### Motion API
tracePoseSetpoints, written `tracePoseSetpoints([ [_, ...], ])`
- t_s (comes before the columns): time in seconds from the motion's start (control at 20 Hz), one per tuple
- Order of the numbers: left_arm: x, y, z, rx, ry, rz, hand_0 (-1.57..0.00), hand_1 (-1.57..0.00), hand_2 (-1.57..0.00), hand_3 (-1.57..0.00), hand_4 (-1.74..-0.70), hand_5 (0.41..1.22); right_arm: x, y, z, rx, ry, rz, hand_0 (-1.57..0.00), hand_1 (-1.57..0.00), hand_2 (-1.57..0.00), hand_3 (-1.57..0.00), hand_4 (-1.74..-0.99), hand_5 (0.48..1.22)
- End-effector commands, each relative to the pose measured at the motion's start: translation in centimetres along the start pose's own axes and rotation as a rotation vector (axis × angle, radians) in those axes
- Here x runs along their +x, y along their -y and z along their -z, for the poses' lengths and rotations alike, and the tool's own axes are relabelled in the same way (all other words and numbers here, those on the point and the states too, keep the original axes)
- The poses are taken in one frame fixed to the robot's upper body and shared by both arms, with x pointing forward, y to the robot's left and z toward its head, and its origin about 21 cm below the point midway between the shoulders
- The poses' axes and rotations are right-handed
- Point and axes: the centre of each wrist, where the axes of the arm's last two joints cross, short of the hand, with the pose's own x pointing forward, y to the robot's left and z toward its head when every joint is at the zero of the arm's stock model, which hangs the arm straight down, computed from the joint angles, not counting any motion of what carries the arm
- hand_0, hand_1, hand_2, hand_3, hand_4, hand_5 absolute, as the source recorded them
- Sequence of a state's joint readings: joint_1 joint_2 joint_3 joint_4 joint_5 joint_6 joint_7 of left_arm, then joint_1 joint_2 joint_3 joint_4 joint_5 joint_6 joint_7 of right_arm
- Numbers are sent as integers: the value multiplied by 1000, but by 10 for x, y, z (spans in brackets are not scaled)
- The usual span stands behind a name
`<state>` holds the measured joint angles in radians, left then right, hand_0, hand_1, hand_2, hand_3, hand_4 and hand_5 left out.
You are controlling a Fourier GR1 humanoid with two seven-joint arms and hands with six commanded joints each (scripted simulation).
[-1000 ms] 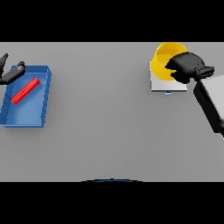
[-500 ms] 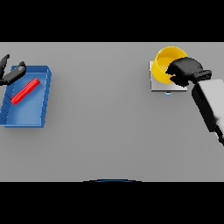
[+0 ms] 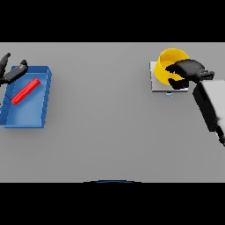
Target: Pick up the red beaker and tilt it to pour out 1 green nut into yellow bowl. Pick up the yellow bowl and place it on the metallic measuring scale.
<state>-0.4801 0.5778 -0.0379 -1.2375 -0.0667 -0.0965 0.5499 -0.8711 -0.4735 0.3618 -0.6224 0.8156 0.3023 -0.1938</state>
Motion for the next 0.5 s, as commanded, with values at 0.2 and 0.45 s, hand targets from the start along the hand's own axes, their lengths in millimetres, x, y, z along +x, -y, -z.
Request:
tracePoseSetpoints([
  [0.2, -4, 0, -1, -5, -1, 6, 1, 1, 1, 1, -834, 750, 2, 2, 2, 21, -1, -9, -247, -243, -192, -164, -1448, 824],
  [0.45, -3, -1, 1, 0, -4, 8, 1, 1, 1, 1, -833, 760, -2, 3, -1, 57, -15, -22, -80, -79, -62, -53, -1395, 787],
])
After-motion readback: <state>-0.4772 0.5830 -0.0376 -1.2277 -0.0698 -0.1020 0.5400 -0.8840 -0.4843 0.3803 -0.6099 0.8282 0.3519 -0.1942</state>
